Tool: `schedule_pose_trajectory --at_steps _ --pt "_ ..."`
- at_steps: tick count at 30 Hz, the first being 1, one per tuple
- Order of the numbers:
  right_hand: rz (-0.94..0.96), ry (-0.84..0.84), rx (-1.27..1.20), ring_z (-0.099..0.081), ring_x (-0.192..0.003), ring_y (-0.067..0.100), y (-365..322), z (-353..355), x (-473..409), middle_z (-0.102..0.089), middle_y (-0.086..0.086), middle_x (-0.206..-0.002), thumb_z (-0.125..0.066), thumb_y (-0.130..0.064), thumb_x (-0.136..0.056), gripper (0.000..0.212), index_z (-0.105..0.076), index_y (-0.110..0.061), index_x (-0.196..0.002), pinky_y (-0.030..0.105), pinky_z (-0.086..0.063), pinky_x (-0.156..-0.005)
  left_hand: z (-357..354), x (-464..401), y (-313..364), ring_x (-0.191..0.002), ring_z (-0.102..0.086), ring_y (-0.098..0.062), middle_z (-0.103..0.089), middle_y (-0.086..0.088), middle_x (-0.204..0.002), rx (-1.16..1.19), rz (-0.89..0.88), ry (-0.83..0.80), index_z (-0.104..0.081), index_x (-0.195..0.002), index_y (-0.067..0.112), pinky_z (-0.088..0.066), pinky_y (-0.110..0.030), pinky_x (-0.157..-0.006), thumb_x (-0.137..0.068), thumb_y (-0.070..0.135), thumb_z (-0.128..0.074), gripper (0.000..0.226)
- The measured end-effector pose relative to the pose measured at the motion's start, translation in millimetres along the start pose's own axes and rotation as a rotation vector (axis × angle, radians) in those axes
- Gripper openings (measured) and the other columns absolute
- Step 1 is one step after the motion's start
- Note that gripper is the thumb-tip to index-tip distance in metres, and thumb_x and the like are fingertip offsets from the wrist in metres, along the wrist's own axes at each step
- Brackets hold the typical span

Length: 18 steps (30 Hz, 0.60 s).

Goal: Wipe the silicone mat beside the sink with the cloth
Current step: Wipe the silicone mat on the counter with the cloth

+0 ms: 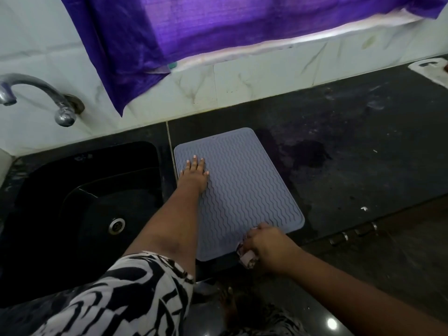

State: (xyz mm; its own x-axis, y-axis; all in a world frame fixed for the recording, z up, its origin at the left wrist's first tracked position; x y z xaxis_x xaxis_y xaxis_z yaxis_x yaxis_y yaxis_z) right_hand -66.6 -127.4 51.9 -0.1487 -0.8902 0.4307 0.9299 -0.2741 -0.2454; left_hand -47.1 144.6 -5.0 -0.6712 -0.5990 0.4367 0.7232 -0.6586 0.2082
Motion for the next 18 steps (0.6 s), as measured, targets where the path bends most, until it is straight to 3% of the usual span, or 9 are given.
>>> schedule_pose_trajectory --at_steps 3,6,9,12,18 --pt "-0.047 -0.135 -0.19 -0.058 -0.105 0.019 11.2 18.4 5.1 -0.064 0.001 -0.114 -0.066 -0.015 -0.085 0.032 -0.066 -0.022 -0.117 0.032 -0.049 -0.09 1.9 3.5 0.5 -0.149 0.013 -0.024 0.02 -0.003 -0.161 0.176 0.005 0.023 0.012 -0.154 0.021 0.001 -0.045 -0.121 -0.105 0.034 -0.027 0.064" --pt "-0.088 -0.023 -0.442 -0.064 -0.092 0.017 33.0 54.6 -5.5 -0.07 0.006 -0.101 -0.059 -0.006 -0.086 0.019 -0.071 -0.012 -0.1 0.026 -0.051 -0.079 8.2 8.4 1.7 -0.15 0.007 -0.023 0.017 -0.001 -0.162 0.365 -0.034 0.108 0.02 -0.151 0.019 -0.003 -0.044 -0.122 -0.103 0.033 -0.039 0.078" --pt "-0.147 0.093 -0.519 -0.067 -0.081 0.021 60.9 84.7 -35.9 -0.071 0.01 -0.092 -0.064 -0.009 -0.084 0.011 -0.072 -0.012 -0.092 0.034 -0.057 -0.072 17.6 2.7 4.7 -0.15 0.006 -0.024 0.016 -0.005 -0.162 0.352 -0.092 0.137 0.019 -0.152 0.016 -0.004 -0.042 -0.122 -0.1 0.038 -0.045 0.085" --pt "-0.276 0.204 -0.555 -0.066 -0.067 0.022 85.2 109.3 -80.4 -0.071 0.015 -0.085 -0.073 -0.004 -0.078 0.011 -0.073 -0.01 -0.086 0.035 -0.058 -0.059 27.5 -11.9 6.4 -0.15 0.002 -0.027 0.008 -0.01 -0.163 0.31 -0.109 0.158 0.007 -0.155 0.013 -0.006 -0.04 -0.122 -0.101 0.035 -0.043 0.076" --pt "-0.394 0.508 -0.638 -0.061 -0.069 0.015 113.9 151.3 -171.5 -0.067 0.008 -0.087 -0.061 -0.006 -0.086 0.012 -0.071 -0.01 -0.091 0.028 -0.052 -0.062 38.3 -60.8 13.5 -0.148 -0.013 -0.029 -0.011 -0.01 -0.162 0.046 -0.223 0.281 -0.023 -0.153 0.011 -0.012 -0.042 -0.121 -0.102 0.024 -0.037 0.054"
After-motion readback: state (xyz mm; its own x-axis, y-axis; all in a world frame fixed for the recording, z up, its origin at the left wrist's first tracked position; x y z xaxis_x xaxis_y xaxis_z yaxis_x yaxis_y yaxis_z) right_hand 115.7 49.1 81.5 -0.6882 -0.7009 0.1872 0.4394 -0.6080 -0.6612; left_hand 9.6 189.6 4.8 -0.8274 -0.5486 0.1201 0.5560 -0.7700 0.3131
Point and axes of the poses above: each hand's wrist, its own x-axis away from the middle knuckle, its own z-axis out of the back of the hand, y = z × x, the point moved 5 cm from there along -x, towards the middle knuckle
